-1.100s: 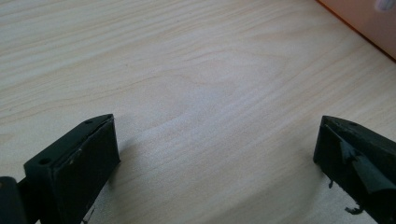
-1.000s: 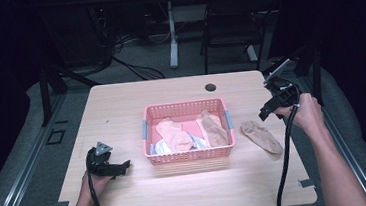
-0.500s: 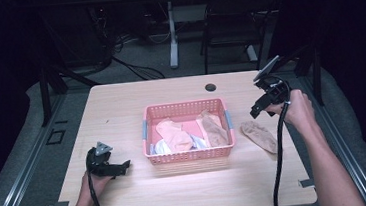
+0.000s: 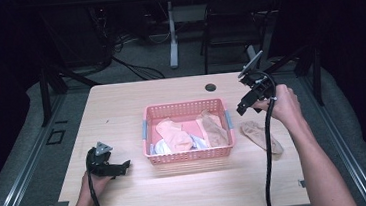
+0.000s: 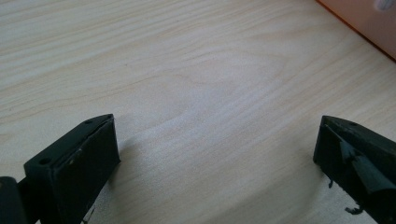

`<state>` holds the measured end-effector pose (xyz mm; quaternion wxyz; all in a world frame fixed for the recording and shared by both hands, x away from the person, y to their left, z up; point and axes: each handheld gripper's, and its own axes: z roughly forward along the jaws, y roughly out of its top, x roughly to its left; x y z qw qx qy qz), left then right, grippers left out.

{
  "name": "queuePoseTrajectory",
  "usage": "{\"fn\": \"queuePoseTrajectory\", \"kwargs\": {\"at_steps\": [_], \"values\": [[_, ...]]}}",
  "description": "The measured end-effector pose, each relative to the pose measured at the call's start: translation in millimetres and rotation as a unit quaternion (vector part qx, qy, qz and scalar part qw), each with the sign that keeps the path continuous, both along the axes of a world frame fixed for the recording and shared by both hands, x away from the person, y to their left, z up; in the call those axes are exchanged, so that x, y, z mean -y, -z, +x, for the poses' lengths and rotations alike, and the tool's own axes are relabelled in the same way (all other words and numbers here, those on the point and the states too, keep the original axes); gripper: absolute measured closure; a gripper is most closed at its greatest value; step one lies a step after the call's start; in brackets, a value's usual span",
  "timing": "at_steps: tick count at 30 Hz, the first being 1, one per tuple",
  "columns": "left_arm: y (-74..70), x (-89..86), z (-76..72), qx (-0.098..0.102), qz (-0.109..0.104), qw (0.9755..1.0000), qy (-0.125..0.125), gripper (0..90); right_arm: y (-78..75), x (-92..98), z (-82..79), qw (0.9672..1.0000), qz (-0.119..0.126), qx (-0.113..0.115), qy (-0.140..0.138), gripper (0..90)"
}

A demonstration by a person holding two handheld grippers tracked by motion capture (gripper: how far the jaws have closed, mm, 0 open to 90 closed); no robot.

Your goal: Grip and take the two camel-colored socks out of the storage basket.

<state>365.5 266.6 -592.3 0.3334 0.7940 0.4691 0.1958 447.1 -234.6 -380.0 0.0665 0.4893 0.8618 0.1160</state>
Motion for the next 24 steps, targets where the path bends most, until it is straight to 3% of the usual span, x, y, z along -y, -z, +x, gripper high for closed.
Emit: {"fn": "queuePoseTrajectory", "kwargs": {"at_steps": [7,13,24], "values": [[0.0,0.0,0.0,0.000,0.000,1.0000,0.000,0.0,-6.8,-25.5,3.0,0.9997,0.002,0.011,-0.022,7.3],[0.0,0.0,0.0,0.000,0.000,1.0000,0.000,0.0,-9.4,-53.2,6.1,0.9986,0.003,0.007,-0.052,7.2],[-0.1,-0.1,0.0,-0.001,0.000,1.0000,0.000,0.0,4.6,-86.3,12.6,0.9963,0.014,0.006,-0.084,7.1]]}}
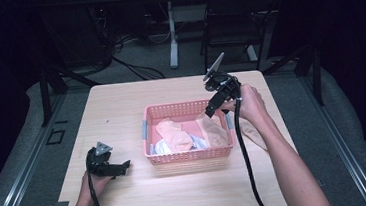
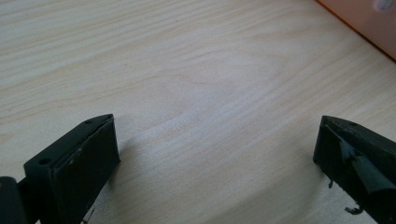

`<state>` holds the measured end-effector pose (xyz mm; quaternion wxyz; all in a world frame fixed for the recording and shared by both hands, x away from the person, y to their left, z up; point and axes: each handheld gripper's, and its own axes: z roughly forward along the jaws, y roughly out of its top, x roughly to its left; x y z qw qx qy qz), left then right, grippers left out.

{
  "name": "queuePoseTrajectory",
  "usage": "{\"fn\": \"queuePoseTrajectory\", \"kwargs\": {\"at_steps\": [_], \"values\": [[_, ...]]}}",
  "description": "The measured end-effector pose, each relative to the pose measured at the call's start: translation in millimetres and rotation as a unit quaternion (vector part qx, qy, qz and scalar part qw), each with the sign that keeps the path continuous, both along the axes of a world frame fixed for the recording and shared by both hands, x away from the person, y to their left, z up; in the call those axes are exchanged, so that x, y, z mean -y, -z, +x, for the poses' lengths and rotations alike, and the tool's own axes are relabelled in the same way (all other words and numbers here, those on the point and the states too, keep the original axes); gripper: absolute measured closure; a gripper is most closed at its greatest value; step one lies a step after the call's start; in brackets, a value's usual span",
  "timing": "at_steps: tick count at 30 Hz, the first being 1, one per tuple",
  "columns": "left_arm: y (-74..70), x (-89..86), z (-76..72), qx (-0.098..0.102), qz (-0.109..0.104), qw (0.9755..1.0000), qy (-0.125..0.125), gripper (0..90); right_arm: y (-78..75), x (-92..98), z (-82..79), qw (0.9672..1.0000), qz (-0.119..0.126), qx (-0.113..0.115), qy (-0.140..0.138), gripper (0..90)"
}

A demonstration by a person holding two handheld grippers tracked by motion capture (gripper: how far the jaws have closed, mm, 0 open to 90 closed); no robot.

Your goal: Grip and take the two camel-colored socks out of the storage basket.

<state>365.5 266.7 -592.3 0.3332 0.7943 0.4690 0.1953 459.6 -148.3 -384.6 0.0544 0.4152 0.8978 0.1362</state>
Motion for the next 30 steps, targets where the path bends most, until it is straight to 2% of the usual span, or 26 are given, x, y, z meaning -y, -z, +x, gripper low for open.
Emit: {"fn": "queuePoseTrajectory", "kwargs": {"at_steps": [6,7,11,15,18,20,24,25,30], "values": [[0.0,0.0,0.0,0.000,0.000,1.0000,0.000,0.0,17.6,-7.7,2.2,0.9999,0.013,-0.003,-0.009,8.7],[0.0,0.0,0.0,0.000,0.000,1.0000,0.000,0.0,21.3,-8.5,3.0,0.9999,0.008,-0.005,-0.013,9.3],[0.0,0.0,0.1,0.000,0.000,1.0000,0.000,0.0,38.2,-11.0,4.9,0.9998,0.014,-0.006,-0.014,14.1],[0.1,0.0,0.1,0.000,-0.001,1.0000,0.000,0.0,58.3,-11.5,7.9,0.9998,0.002,-0.014,-0.014,21.3],[0.0,0.0,0.1,0.000,0.000,1.0000,0.000,0.0,71.0,-9.7,10.1,0.9997,-0.001,-0.022,-0.011,30.5],[0.1,0.0,0.1,0.000,-0.001,1.0000,0.000,0.0,79.2,-8.1,11.6,0.9995,0.003,-0.030,-0.007,33.6],[0.1,0.0,0.2,0.001,-0.001,1.0000,0.000,0.0,88.4,-7.7,12.2,0.9997,0.003,-0.025,0.000,38.4],[0.1,0.0,0.1,0.000,-0.001,1.0000,0.000,0.0,90.2,-7.9,12.9,0.9997,-0.008,-0.025,-0.004,39.1],[0.0,0.0,0.2,0.000,0.000,1.0000,0.001,0.0,99.8,-8.7,13.7,0.9995,-0.019,-0.023,0.006,44.9]]}}
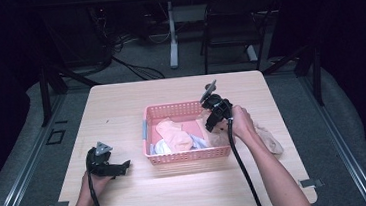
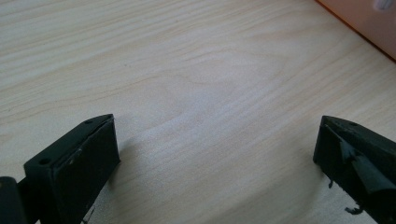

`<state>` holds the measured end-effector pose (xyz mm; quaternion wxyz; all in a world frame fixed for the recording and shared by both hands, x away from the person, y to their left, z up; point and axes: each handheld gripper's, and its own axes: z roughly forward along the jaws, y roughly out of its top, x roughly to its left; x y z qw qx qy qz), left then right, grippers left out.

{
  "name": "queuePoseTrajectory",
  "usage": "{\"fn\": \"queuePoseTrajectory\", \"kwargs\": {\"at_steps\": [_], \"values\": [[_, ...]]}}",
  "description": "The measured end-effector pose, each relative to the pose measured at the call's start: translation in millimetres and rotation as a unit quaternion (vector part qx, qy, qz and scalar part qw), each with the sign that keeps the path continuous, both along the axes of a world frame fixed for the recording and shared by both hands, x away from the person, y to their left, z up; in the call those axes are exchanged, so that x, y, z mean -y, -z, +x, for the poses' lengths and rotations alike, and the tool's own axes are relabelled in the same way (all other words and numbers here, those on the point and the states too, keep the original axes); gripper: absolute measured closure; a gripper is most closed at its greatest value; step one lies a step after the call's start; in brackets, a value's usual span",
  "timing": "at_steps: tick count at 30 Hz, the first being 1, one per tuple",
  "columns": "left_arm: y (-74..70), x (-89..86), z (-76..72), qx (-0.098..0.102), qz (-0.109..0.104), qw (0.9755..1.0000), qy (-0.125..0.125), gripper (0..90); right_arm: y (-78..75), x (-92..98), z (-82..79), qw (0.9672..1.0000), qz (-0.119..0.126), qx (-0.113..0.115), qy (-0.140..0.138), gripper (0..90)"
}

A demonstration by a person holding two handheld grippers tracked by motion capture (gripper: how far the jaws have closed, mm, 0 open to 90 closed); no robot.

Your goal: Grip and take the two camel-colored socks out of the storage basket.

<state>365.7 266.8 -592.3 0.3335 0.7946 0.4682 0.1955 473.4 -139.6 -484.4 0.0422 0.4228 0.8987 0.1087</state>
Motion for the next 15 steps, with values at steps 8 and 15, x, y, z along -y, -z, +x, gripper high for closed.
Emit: {"fn": "queuePoseTrajectory", "kwargs": {"at_steps": [8,15], "values": [[0.0,-0.1,0.1,0.001,0.001,1.0000,0.001,0.0,15.0,-4.0,-2.2,0.9987,-0.050,0.005,-0.001,52.0],[0.0,0.0,0.2,0.001,0.000,1.0000,0.001,0.0,22.9,-3.3,-1.7,0.9983,-0.056,0.002,0.016,66.8]]}}
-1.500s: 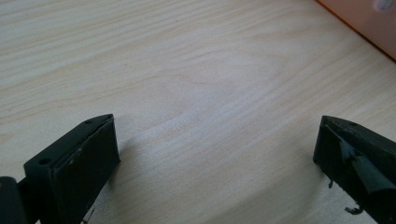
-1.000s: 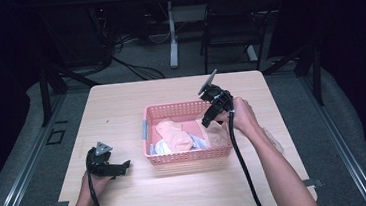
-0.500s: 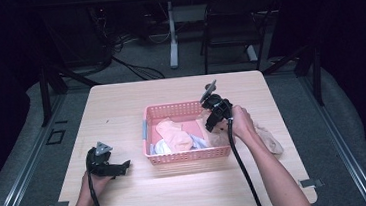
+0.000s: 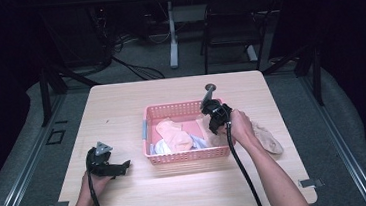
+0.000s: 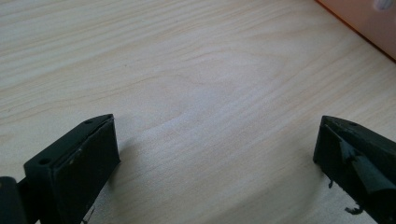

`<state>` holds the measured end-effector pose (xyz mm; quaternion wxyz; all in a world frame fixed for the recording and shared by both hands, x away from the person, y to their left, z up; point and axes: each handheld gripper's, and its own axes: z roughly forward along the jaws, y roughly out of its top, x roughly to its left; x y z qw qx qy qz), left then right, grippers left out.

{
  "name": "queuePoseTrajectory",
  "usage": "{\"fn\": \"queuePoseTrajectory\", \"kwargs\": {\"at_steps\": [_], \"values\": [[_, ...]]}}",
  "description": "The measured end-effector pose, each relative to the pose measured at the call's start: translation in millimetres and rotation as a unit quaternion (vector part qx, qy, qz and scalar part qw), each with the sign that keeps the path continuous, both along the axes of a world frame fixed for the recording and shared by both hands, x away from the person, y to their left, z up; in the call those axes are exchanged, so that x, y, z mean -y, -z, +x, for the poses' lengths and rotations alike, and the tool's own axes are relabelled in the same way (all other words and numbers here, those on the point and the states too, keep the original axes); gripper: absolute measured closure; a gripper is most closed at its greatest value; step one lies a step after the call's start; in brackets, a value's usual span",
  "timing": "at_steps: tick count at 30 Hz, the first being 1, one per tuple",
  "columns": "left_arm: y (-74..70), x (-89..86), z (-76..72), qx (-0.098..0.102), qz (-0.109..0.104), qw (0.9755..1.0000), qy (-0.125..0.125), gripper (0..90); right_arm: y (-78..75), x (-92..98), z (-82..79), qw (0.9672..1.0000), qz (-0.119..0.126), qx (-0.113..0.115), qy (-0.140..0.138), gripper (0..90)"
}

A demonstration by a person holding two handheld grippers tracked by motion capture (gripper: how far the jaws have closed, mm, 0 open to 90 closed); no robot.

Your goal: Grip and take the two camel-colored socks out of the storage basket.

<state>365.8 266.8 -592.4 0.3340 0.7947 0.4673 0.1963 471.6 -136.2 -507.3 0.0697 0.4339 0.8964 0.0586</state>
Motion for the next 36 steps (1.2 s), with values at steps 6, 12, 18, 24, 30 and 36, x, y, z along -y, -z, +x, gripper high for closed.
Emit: {"fn": "queuePoseTrajectory", "kwargs": {"at_steps": [6,12,18,24,30,36], "values": [[0.0,0.0,0.0,0.000,0.000,1.0000,0.000,0.0,1.0,1.7,2.4,0.9996,-0.019,-0.022,0.005,85.1],[0.0,0.0,0.1,0.000,0.000,1.0000,0.000,0.0,-13.4,1.1,4.5,0.9995,-0.008,-0.030,0.003,85.4],[0.1,0.0,0.1,0.000,-0.001,1.0000,0.001,0.0,-33.0,-1.6,2.4,0.9998,0.006,-0.019,0.002,85.2],[0.1,0.0,0.1,0.000,-0.001,1.0000,0.000,0.0,-49.3,-7.0,-0.8,0.9997,-0.003,-0.020,-0.016,85.0],[0.0,0.0,0.1,0.000,0.000,1.0000,0.000,0.0,-63.1,-11.3,-4.2,0.9991,-0.011,-0.026,-0.031,84.4],[0.1,0.0,0.1,0.000,-0.001,1.0000,0.000,0.0,-80.1,-11.8,-6.1,0.9988,-0.018,-0.021,-0.040,84.5]]}}
